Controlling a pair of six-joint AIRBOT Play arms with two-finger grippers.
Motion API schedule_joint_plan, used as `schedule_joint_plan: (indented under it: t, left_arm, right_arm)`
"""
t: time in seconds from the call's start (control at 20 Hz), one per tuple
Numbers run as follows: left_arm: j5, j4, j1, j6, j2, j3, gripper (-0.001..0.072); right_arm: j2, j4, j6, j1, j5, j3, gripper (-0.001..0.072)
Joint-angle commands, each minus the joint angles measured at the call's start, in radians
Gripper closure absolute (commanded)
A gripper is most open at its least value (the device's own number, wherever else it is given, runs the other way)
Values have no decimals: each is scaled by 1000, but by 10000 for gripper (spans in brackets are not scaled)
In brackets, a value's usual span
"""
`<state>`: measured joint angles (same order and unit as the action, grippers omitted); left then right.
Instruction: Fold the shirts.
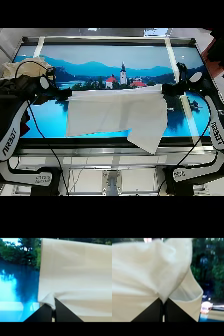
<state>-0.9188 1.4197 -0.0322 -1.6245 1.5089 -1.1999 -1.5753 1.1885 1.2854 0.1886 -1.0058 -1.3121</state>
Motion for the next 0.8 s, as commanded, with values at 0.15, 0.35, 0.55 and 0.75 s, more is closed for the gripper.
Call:
schedule_joint_plan:
  t: [0.15,0.35,0.55,0.75]
  left_arm:
    - [48,-42,-31,2,2,51,696]
    - [50,-39,-31,2,2,51,696]
    - [36,7,-30,1,2,29,-13]
    - [-122,65,-30,3,-68,-68,18]
  right_arm:
    - [-2,2,-3,-26,63,136,686]
    - [-3,10,-3,-28,67,142,684]
    - [7,29,0,-21,0,120,323]
    - [87,158,2,43,-241,16,324]
